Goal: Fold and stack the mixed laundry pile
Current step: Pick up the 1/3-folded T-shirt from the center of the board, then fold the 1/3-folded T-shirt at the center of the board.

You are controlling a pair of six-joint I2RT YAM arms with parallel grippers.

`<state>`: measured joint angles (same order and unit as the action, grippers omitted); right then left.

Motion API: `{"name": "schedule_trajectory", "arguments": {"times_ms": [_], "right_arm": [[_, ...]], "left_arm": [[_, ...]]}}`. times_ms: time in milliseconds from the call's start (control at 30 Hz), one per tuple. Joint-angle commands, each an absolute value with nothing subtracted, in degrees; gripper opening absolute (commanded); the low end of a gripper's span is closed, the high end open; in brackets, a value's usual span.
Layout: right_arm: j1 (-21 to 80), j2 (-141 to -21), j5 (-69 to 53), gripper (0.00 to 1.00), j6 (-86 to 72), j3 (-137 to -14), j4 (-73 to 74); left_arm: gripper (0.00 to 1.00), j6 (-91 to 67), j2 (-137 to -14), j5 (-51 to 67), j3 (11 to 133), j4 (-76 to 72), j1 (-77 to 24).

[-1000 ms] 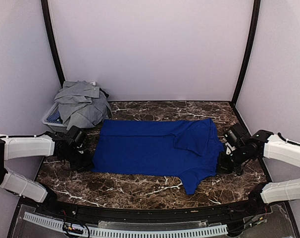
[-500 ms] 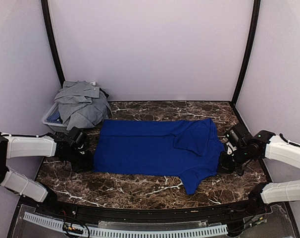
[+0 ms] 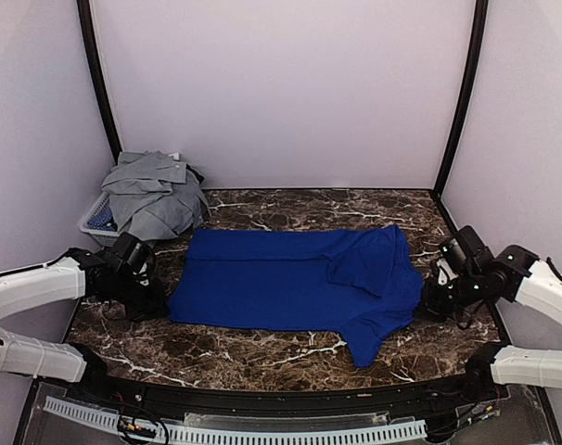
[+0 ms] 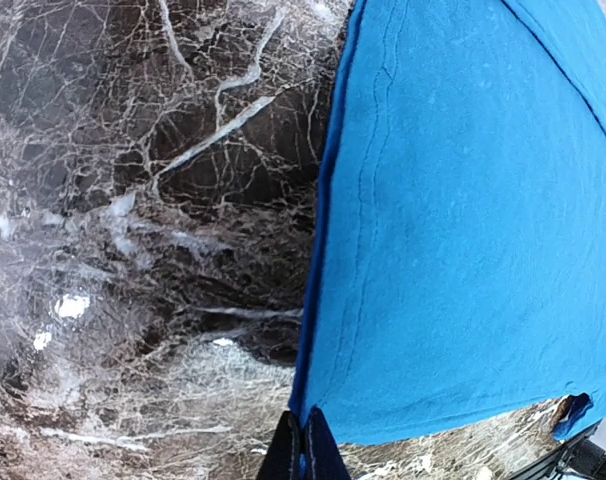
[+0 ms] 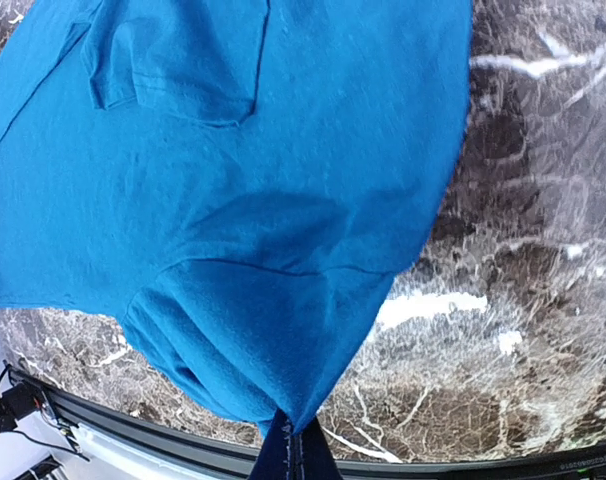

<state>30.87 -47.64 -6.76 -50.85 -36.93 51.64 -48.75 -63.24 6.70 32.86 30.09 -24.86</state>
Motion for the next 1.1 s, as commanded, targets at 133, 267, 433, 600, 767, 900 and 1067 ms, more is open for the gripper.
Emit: {"name": "schedule_trajectory", "arguments": {"times_ms": [133,267,433,600,767,900,1067], "right_arm": [[25.9,-53.9,-4.5,0.0,-43.9,-42.6,47.4],[21.8,-57.3,-6.0,0.0,-39.8,-43.9,43.8],[17.5,-63.0,-7.0,0.0,-34.6,-47.9,40.0],[14.3,-69.8,-8.7,0.0,-30.8,-52.3,35.7],[12.8,-77.7,-9.6,0.0,-28.7,-56.7,32.3],[12.1,-83.0,-10.2,0.0,-27.5,-59.7,30.5],[11.6,-88.6,-10.5,0.0,-26.5,-61.7,28.0]], "left_arm": [[0.0,-46.5,-67.4,6.9,41.3,30.7,-22.1],[0.0,-45.0,-70.7,6.7,44.6,28.3,-20.4],[0.0,-42.7,-77.3,6.5,49.4,26.4,-19.5],[0.0,-40.1,-82.2,3.4,54.9,24.7,-18.7],[0.0,-38.2,-88.9,1.5,59.4,22.8,-18.0],[0.0,-37.2,-94.3,1.5,62.1,21.9,-17.9],[0.0,-37.2,-97.8,0.8,62.8,20.1,-17.8]]}}
